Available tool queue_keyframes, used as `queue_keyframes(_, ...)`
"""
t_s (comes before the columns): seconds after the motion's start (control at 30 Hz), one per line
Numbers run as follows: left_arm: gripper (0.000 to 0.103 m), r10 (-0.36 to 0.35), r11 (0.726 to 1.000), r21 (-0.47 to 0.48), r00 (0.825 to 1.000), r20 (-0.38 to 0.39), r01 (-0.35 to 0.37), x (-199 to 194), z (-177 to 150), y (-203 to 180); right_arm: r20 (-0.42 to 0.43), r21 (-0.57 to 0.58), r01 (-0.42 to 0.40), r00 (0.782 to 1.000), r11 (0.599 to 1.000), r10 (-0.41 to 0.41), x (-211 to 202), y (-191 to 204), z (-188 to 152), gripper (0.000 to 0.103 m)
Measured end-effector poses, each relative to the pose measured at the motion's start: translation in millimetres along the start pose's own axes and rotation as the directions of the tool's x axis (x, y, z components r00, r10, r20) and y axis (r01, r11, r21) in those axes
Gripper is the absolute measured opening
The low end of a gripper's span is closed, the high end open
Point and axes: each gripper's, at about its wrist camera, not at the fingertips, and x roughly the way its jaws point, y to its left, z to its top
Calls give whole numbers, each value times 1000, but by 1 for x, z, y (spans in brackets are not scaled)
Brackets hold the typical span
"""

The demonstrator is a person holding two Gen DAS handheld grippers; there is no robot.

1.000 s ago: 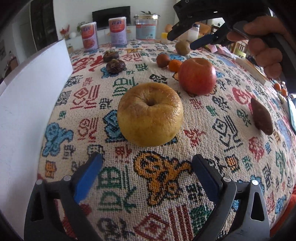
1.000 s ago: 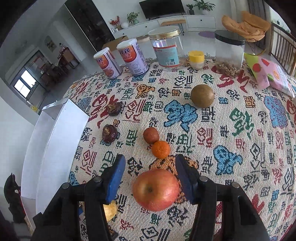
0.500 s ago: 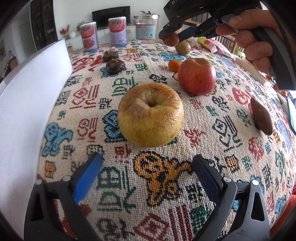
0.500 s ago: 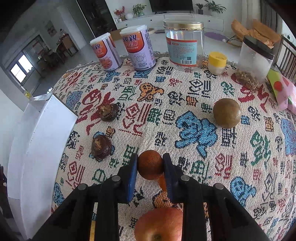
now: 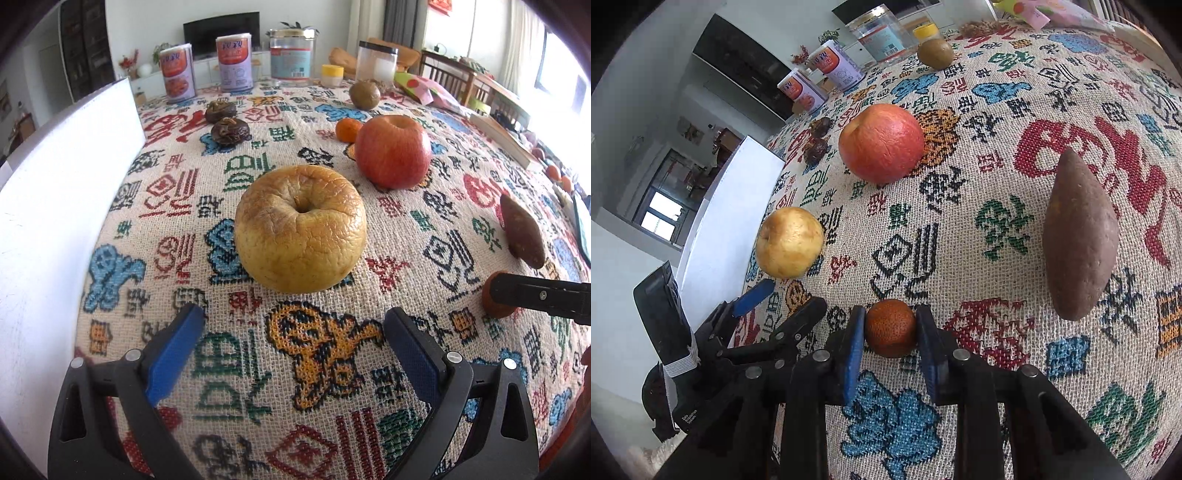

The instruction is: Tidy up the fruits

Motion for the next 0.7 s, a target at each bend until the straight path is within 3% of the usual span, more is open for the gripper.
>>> queue_keyframes(0.13, 99, 2, 1000, 1, 1000, -1, -2, 0, 0, 0, 113, 70, 6, 994, 998, -14, -16, -22, -5, 41)
queue_keyframes(0.23, 99, 1, 1000, 1, 1000, -1, -1, 0, 0, 0, 179, 56, 67, 981, 996, -76, -31, -27, -12, 49)
queue_keyframes(0.33, 99, 0, 1000, 1, 1000, 0, 0, 0, 0, 0, 242, 53, 58, 968, 997, -69, -44, -30, -23, 50)
queue_keyframes(0.43, 99, -15, 1000, -9, 1000, 4, 15, -1, 0, 3, 324, 67, 11, 945, 998, -32, -64, -34, -30, 55)
queue_keyframes(0.5, 99, -60, 998, -36, 998, 19, 60, -4, 0, 9, 376, 52, 28, 926, 998, -45, -78, -31, -32, 61)
queue_keyframes(0.6, 99, -122, 986, -107, 992, 42, 125, -9, 3, 23, 341, 3, 64, 938, 998, -61, -76, -23, -35, 66)
queue_keyframes(0.7, 98, -100, 987, -118, 993, 63, 107, -10, 11, 24, 269, -79, 115, 959, 990, -90, -58, -7, -35, 66)
